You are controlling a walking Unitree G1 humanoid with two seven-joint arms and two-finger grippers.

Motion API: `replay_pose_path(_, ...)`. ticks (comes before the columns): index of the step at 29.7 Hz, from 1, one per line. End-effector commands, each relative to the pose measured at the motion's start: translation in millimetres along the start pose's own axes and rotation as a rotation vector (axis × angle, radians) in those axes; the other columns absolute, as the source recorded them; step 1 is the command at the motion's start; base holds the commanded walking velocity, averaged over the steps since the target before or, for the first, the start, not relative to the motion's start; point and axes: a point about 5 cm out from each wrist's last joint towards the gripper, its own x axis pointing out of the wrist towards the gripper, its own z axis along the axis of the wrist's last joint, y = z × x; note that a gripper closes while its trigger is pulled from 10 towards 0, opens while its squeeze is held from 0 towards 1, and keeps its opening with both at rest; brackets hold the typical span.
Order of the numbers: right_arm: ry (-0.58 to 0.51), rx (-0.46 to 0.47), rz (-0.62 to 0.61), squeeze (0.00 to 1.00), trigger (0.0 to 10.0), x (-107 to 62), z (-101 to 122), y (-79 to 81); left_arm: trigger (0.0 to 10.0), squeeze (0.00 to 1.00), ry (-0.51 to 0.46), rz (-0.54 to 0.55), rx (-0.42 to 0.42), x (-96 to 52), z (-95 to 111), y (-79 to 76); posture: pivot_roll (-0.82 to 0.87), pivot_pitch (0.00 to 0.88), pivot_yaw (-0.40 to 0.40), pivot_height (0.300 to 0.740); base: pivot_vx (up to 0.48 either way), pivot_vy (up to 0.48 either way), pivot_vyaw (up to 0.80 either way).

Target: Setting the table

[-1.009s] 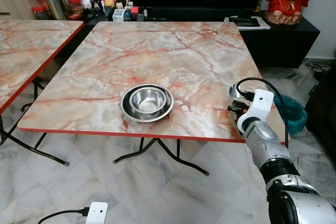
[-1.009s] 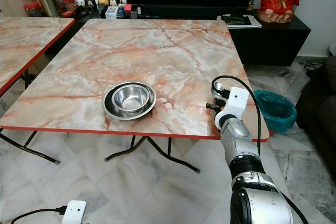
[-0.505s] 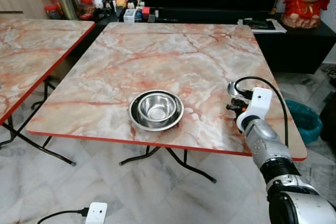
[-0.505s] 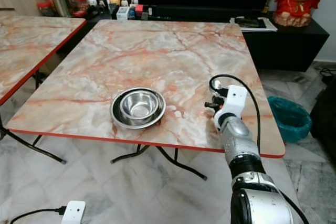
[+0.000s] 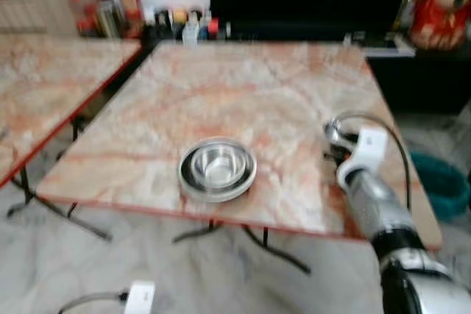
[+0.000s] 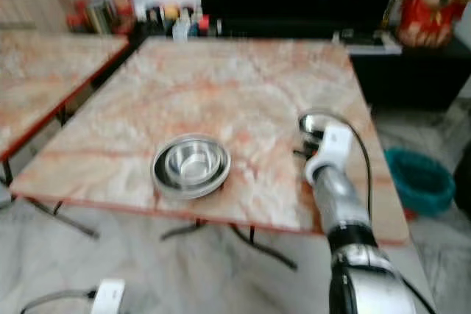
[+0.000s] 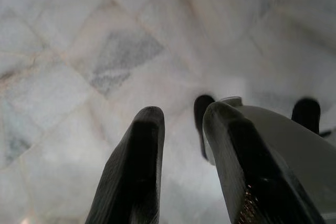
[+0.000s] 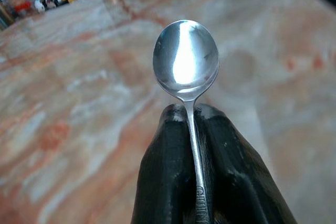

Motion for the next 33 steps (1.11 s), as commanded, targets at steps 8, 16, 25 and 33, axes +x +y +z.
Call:
replay_pose_path(8, 0.008, 0.009, 0.037, 0.00, 10.0, 2.5, 0.9, 15.7, 10.0, 0.00, 0.015, 0.023, 0.010, -1.3, -4.0, 10.1, 0.02, 0.016, -0.005, 0.736, 0.319, 0.000, 0.06)
replay_pose_path(16, 0.075, 0.019, 0.003, 0.00, 10.0, 1.2, -3.1, 19.2, 10.0, 0.00, 0.017, 0.016, 0.003, -1.1, -3.9, 9.0, 0.02, 0.021, -0.009, 0.736, 0.072, 0.000, 0.00)
replay_pose_path(25, 0.093, 0.052, -0.003, 0.00, 10.0, -7.5, 8.9, 33.7, 10.0, 0.00, 0.023, 0.010, 0.010, -0.9, -3.6, 8.9, 0.00, 0.029, -0.002, 0.736, 0.000, 0.000, 0.00)
replay_pose_path(33, 0.154, 0.088, -0.013, 0.00, 10.0, -21.7, 11.1, 42.6, 10.0, 0.00, 0.023, 0.004, 0.013, -0.6, -2.4, 8.3, -0.01, 0.033, -0.001, 0.736, 0.000, 0.000, 0.00)
